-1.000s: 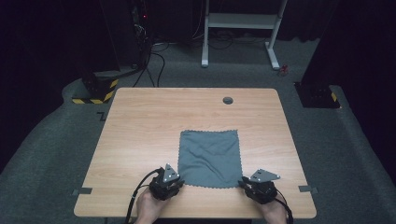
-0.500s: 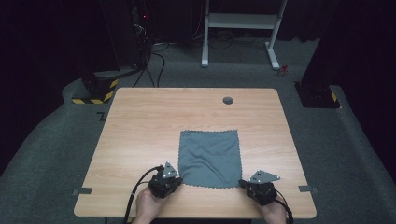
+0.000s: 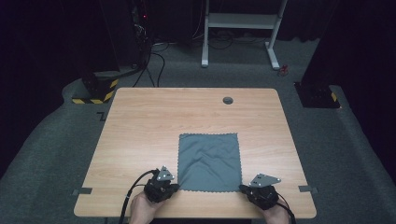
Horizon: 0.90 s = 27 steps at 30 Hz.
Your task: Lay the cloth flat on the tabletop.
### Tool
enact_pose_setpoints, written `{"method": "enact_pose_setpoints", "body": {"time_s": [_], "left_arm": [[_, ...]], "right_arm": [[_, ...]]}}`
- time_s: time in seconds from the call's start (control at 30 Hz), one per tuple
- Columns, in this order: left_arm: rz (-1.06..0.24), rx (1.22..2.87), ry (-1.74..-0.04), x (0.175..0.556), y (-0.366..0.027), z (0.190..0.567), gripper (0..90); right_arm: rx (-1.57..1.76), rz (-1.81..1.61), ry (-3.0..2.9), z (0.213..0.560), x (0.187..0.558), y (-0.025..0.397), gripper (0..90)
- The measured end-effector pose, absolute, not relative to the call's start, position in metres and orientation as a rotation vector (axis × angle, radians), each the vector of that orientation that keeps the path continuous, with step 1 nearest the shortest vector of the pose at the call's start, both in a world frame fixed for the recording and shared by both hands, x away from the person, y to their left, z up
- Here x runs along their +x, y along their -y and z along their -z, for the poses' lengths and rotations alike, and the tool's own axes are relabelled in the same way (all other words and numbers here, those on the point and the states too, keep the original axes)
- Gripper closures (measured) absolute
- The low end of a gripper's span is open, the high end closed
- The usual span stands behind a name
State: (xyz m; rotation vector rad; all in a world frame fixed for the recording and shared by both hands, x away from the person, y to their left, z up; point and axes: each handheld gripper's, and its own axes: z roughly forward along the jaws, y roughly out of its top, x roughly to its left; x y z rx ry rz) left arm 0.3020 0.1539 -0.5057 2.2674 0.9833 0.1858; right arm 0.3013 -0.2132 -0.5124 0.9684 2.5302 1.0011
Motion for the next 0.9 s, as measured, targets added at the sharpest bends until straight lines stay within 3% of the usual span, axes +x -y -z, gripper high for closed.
{"method": "enact_pose_setpoints", "body": {"time_s": [0.03,0.1,0.13,0.2,0.27,0.47,0.7,0.9], "left_arm": [[-0.195,2.234,-0.991,0.302,-0.154,0.503,72.7],[-0.213,2.202,-0.982,0.304,-0.152,0.497,69.4],[-0.272,2.188,-0.958,0.31,-0.142,0.491,59.6],[-0.297,2.183,-0.946,0.315,-0.137,0.489,56.0],[-0.405,2.194,-0.953,0.336,-0.117,0.49,53.2],[-0.488,2.193,-1.066,0.381,-0.108,0.507,52.7],[-0.544,2.232,-1.038,0.389,-0.121,0.512,54.7],[-0.5,2.221,-1.069,0.394,-0.129,0.51,47.4]], "right_arm": [[0.967,-1.046,-2.516,0.51,0.301,0.214,78.9],[0.972,-1.059,-2.504,0.508,0.301,0.214,77.3],[0.961,-1.097,-2.465,0.502,0.307,0.21,74.8],[0.961,-1.108,-2.458,0.5,0.311,0.207,74.1],[0.968,-1.134,-2.444,0.498,0.336,0.194,72.9],[0.971,-1.095,-2.435,0.502,0.371,0.166,70.4],[0.99,-1.029,-2.46,0.514,0.384,0.158,67.7],[0.991,-1.003,-2.451,0.518,0.383,0.166,64.2]]}}
